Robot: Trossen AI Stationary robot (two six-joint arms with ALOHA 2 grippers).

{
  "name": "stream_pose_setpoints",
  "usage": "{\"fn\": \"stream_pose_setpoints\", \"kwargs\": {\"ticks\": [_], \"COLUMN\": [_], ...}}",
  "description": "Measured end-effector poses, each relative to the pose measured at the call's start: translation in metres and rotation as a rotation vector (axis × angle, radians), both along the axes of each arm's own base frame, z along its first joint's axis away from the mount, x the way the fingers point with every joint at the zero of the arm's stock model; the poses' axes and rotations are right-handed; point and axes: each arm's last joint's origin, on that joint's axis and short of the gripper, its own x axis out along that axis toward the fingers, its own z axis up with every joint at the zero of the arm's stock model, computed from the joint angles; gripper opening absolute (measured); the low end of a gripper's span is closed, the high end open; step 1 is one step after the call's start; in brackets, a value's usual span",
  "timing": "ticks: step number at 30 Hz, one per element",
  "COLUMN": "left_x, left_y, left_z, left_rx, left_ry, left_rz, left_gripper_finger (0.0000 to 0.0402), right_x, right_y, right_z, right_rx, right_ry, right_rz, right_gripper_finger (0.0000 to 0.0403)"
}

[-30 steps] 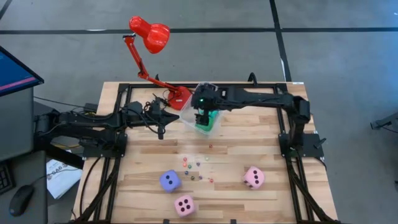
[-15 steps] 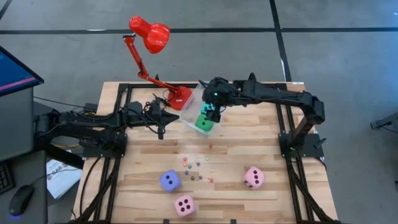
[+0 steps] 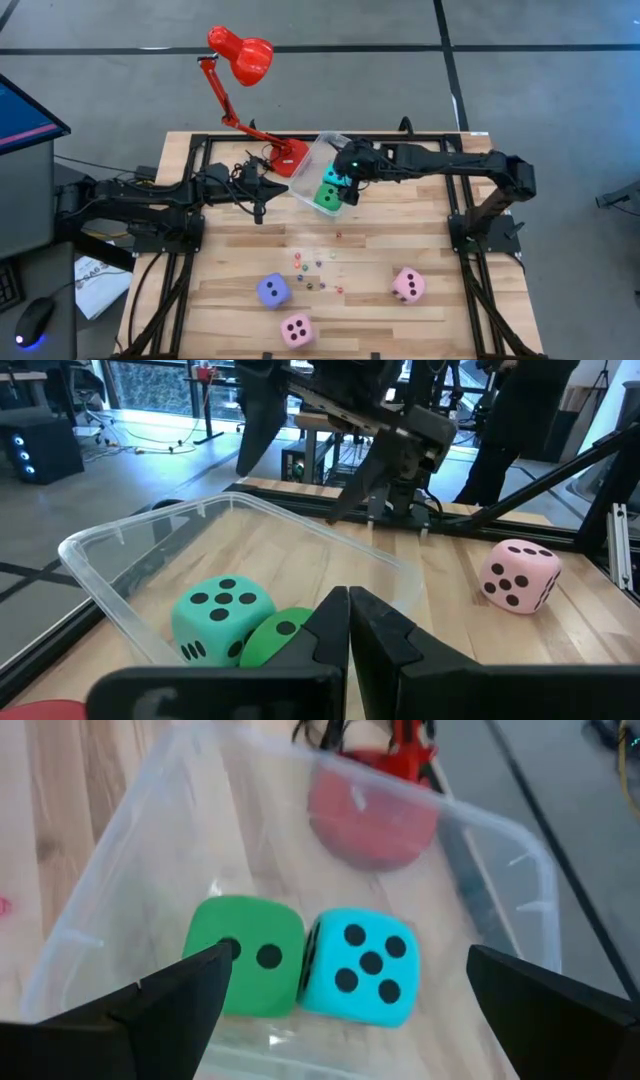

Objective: Pick & Place Dice
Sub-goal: Put the purple dice into the transparent bin

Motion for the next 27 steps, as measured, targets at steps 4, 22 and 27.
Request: {"fn": "stream_pose_setpoints", "kwargs": {"ticks": [4, 22, 27], "left_x": [0.0, 0.0, 0.0], "left_y": [0.0, 0.0, 0.0], "left_z": [0.0, 0.002, 0.002], "left_rx": [0.0, 0.003, 0.003], "left_ry": [0.0, -0.015, -0.016], "left_rz": [0.0, 0.0, 0.0], "left_gripper_finger": [0.0001, 0.0001, 0.0001], "right_x": [-0.019, -0.106, -0.124], "right_y": [0.003, 0.019, 0.022], "right_z": [0.005, -0.021, -0.027], "right_rx": [-0.014, -0.012, -0.024], "right_ry": [-0.093, -0.384, -0.445], "right_rz": [-0.007, -0.041, -0.038], "right_gripper_finger": [0.04, 0.04, 0.04]}}
